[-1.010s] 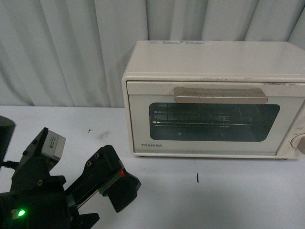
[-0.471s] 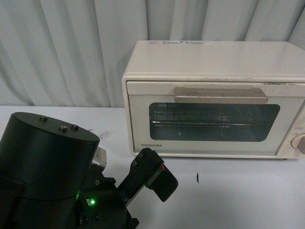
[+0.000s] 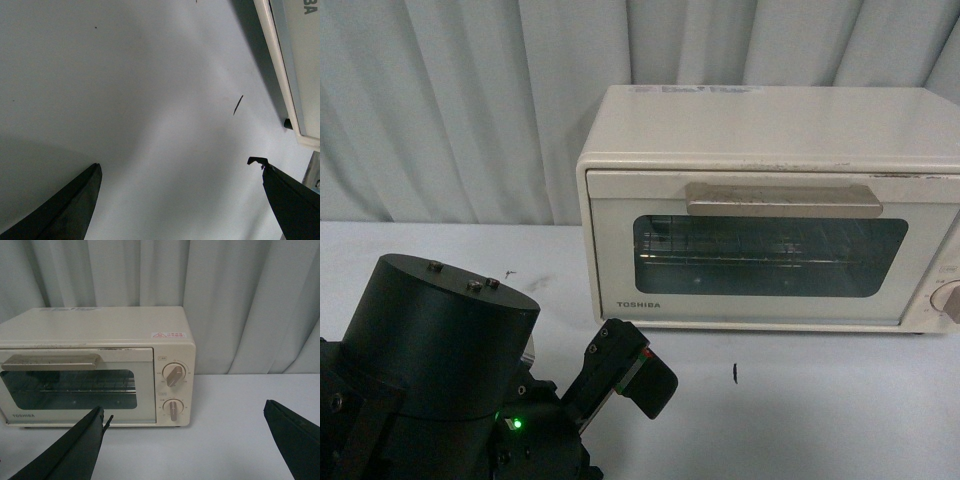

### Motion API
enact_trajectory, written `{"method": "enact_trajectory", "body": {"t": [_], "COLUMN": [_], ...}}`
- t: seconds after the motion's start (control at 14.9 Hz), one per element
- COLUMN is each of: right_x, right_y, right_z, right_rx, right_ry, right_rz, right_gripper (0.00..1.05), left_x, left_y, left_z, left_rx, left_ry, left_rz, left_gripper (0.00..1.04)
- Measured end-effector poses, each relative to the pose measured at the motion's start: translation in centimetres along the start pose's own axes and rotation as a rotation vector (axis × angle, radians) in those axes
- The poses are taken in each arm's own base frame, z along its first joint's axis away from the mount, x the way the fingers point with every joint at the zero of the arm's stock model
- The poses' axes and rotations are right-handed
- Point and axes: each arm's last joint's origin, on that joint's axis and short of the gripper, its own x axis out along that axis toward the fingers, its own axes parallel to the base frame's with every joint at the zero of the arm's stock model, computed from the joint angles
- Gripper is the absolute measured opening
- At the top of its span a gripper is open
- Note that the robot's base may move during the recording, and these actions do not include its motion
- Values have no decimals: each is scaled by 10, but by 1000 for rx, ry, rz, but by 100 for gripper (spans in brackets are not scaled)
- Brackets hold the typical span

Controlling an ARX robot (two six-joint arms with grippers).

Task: Open oven

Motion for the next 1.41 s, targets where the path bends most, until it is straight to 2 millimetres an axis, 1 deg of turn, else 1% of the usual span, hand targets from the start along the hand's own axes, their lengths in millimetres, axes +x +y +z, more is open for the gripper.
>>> {"method": "enact_trajectory", "body": {"t": [0.47,0.54,0.61,0.67,0.74,0.81,0.88,0.94,1.08,1.14,1.21,1.28,1.35,1.41], "right_x": [0,0,3,9,43,63,87,112,154,167,177,181,186,189], "right_y": [0,0,4,6,5,10,18,28,43,50,53,55,58,60], "right_z": [0,-1,0,9,71,86,93,96,94,94,96,97,99,99], "right_rx": [0,-9,-88,-207,-425,-499,-583,-670,-811,-870,-917,-955,-994,-1031], "right_ry": [0,14,78,100,-25,-52,-59,-42,25,42,51,48,39,31], "right_rz": [0,-20,-111,-200,-311,-271,-217,-153,-55,-19,9,30,51,69], "right_gripper": [98,98,98,98,98,98,98,98,98,98,98,98,92,83], "left_x": [0,0,0,0,0,0,0,0,0,0,0,0,0,0], "left_y": [1,1,1,1,1,1,1,1,1,1,1,1,1,1], "left_z": [1,1,1,1,1,1,1,1,1,1,1,1,1,1], "left_rx": [-3,-3,-3,-3,-3,-3,-2,-3,-2,-2,-3,-3,-2,-2], "left_ry": [-14,-14,-14,-17,-21,-21,-21,-21,-21,-21,-21,-21,-21,-21], "left_rz": [17,18,18,19,21,21,21,20,19,19,20,20,20,20], "left_gripper": [98,98,98,98,98,98,98,98,98,98,98,98,98,98]}}
